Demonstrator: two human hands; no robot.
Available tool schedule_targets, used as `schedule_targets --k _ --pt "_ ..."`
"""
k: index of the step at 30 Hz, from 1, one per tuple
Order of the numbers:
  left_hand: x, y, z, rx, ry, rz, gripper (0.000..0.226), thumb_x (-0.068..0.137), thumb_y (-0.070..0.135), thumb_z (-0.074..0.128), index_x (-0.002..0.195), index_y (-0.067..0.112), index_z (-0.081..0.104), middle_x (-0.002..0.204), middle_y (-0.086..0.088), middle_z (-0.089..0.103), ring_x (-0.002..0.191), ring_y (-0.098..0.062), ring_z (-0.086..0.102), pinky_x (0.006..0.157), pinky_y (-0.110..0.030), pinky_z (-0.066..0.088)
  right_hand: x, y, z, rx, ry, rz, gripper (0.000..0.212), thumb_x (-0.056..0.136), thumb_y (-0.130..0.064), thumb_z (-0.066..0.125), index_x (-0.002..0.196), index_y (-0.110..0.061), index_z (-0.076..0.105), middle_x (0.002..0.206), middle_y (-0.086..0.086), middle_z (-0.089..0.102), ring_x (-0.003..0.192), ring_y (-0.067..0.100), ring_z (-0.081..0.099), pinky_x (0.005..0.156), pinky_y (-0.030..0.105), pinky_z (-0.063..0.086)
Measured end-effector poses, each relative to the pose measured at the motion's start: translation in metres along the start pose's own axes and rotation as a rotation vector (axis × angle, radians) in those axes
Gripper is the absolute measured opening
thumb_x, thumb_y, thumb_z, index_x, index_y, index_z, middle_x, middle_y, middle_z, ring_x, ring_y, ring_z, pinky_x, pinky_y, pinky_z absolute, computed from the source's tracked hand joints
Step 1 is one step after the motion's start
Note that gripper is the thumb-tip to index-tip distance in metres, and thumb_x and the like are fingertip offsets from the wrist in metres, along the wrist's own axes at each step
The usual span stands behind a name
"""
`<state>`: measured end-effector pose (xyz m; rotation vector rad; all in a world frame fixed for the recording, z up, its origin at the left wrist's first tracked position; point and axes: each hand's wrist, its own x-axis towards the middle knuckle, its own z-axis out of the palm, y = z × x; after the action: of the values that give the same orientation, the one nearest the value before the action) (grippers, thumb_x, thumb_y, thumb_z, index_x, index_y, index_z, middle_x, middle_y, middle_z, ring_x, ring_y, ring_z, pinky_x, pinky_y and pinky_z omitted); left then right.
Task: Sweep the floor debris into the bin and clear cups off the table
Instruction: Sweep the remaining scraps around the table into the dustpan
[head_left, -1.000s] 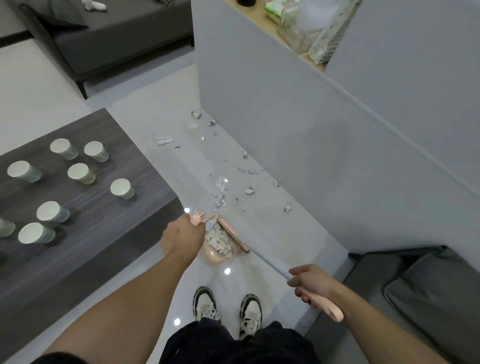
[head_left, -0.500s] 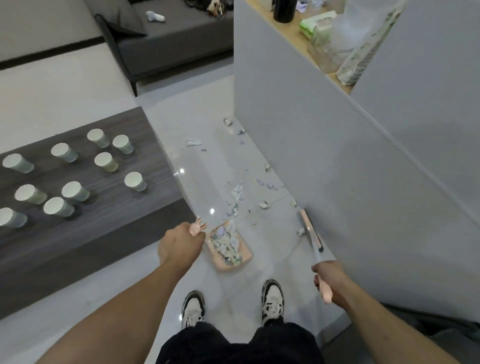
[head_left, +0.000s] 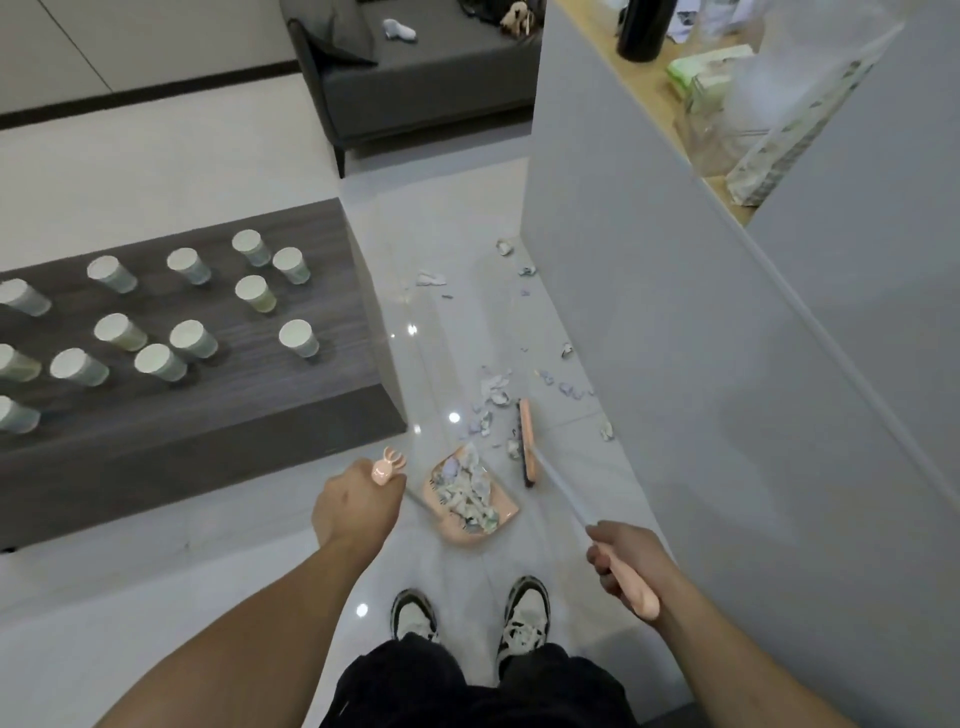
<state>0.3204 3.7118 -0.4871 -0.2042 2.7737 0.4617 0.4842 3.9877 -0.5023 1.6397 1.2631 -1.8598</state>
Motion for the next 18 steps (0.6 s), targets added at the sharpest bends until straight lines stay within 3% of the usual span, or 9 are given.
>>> schedule_targets --k 4,9,18 --pt "0.008 -0.013 -0.007 -0.054 0.018 -0.057 0.027 0.084 0.048 0.053 0.076 0.025 0.064 0.065 0.001 0.062 0.060 -0.021 0.059 0.054 -0.026 0.042 -0.002 -0.008 0.018 -0.096 0.050 -0.063 0.004 0.091 -0.010 0.062 0.092 -0.007 0.060 0.056 0.010 0.052 0.043 0.017 0.040 0.041 0.023 0.030" --pt "0.026 -0.033 -0.020 -0.109 0.035 -0.099 0.023 0.083 0.049 0.055 0.076 0.028 0.061 0.066 0.005 0.061 0.060 -0.017 0.057 0.054 -0.025 0.040 -0.002 -0.029 0.036 -0.157 0.150 -0.109 0.007 0.090 -0.004 0.061 0.085 0.000 0.060 0.049 0.011 0.050 0.036 0.019 0.040 0.036 0.020 0.032" --pt "0.063 -0.026 -0.017 -0.104 0.072 -0.161 0.031 0.083 0.050 0.056 0.067 0.024 0.058 0.061 0.002 0.059 0.057 -0.018 0.054 0.050 -0.025 0.032 0.045 -0.074 0.027 -0.054 0.254 -0.105 0.006 0.091 0.004 0.057 0.086 0.003 0.055 0.068 0.014 0.051 0.049 0.021 0.047 0.043 0.024 0.039"
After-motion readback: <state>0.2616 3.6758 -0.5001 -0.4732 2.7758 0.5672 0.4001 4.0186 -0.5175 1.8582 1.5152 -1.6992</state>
